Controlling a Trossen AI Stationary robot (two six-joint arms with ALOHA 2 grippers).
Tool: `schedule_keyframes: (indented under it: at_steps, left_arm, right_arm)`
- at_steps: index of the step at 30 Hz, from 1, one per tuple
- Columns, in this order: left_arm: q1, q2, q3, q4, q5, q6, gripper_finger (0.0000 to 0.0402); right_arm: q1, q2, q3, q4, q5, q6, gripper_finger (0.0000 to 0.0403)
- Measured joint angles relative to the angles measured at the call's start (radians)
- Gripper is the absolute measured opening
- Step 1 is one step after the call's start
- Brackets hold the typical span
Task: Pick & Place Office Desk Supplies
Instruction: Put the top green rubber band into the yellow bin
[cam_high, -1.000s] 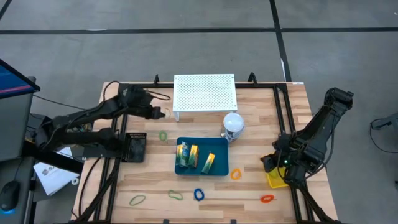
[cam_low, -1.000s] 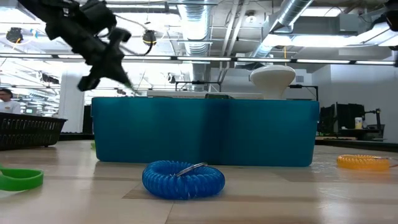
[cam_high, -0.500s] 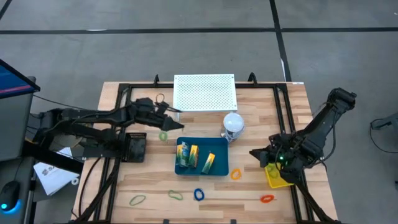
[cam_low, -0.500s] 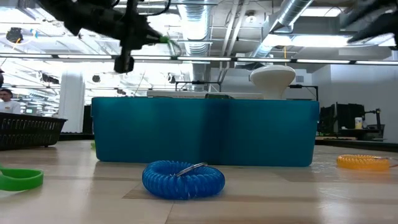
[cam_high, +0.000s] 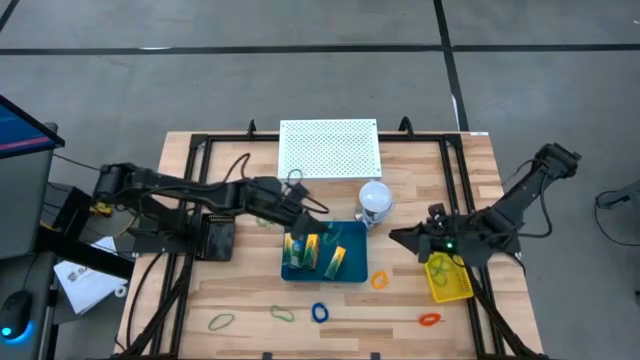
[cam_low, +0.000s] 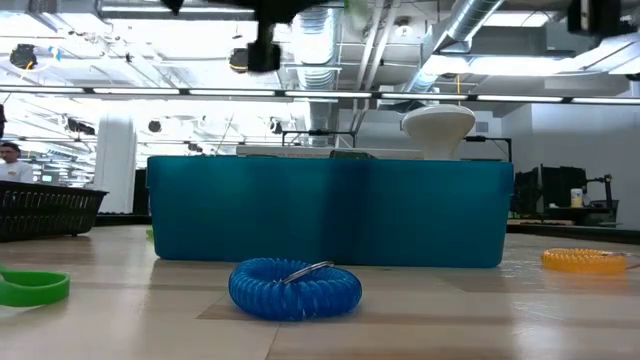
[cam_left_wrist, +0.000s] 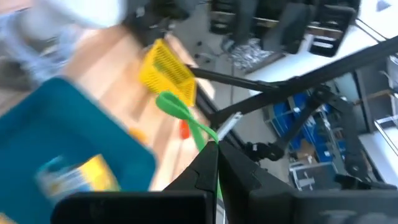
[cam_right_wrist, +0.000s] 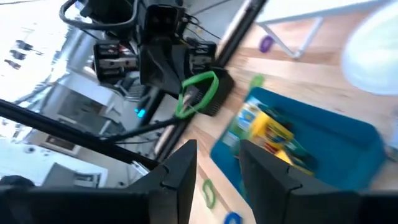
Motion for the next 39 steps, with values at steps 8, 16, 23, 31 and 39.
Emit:
schedule_keyframes:
  at_steps: [8, 16, 23, 31, 39]
  left_arm:
    - [-0.012, 0.107, 0.214, 0.002, -0.014, 0.095, 0.0]
    - [-0.006, 0.156, 0.302, 0.002, -0.047, 0.125, 0.0]
    - [-0.006, 0.156, 0.302, -0.001, -0.071, 0.124, 0.0]
    - [-0.006, 0.156, 0.302, -0.002, -0.079, 0.124, 0.0]
    - [-0.006, 0.156, 0.302, -0.004, -0.081, 0.124, 0.0]
  right_arm:
    - [-0.052, 0.001, 0.0, 0.173, -0.025, -0.148, 0.013]
    - [-0.093, 0.001, 0.0, 0.279, -0.058, -0.258, 0.0161]
    - [-0.153, 0.016, 0.0, 0.307, -0.141, -0.278, 0.0168]
    - [-0.236, 0.098, -0.001, 0.427, -0.244, -0.312, 0.0165]
    - [-0.311, 0.135, -0.002, 0.495, -0.341, -0.34, 0.0164]
